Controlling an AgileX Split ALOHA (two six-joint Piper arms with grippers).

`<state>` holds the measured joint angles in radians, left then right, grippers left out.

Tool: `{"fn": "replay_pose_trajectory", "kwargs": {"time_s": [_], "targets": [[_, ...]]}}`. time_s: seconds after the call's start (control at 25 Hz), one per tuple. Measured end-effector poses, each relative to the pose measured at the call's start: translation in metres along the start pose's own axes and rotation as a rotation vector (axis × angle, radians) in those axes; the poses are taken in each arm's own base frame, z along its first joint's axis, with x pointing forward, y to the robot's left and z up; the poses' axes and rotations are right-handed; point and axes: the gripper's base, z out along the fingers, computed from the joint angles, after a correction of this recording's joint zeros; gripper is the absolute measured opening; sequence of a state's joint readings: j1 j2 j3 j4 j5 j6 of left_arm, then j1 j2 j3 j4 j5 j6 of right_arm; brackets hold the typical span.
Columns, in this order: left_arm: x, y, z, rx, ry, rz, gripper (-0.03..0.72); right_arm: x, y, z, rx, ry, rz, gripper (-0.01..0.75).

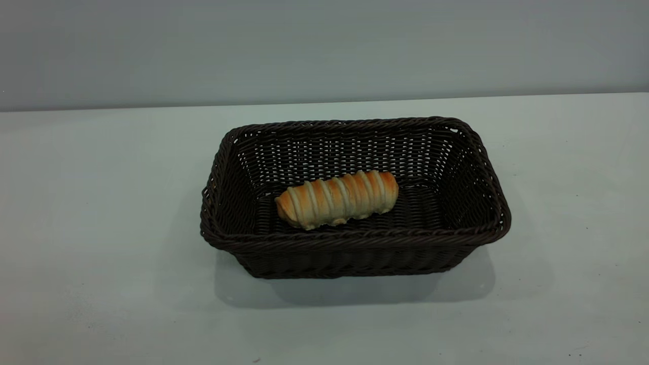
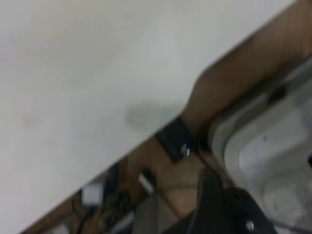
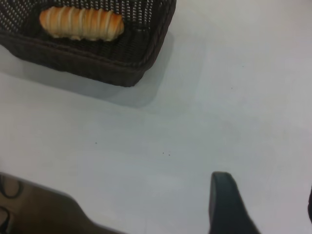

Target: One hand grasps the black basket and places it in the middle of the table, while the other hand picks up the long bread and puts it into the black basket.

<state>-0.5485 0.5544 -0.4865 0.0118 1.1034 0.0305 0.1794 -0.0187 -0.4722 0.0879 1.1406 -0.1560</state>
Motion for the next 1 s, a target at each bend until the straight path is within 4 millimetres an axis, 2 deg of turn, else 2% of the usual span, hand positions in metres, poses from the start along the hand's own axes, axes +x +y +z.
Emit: {"fn": "replay_pose_trajectory", "kwargs": {"time_s": [0.44, 0.68, 0.8, 1.0], "targets": [[0.033, -0.001, -0.025, -0.011, -0.297, -0.007, 0.551, 0.000, 0.000, 0.000, 0.007, 0.000, 0.004, 0.411], [0.049, -0.001, -0.032, -0.018, -0.415, -0.014, 0.551, -0.001, 0.001, 0.001, 0.124, 0.008, 0.079, 0.411], [0.052, -0.001, -0.033, -0.060, -0.426, -0.088, 0.551, -0.001, 0.001, 0.001, 0.135, 0.009, 0.087, 0.411], [0.056, -0.004, -0.035, -0.211, -0.446, -0.326, 0.551, -0.001, 0.001, 0.001, 0.122, 0.008, 0.080, 0.411]]}}
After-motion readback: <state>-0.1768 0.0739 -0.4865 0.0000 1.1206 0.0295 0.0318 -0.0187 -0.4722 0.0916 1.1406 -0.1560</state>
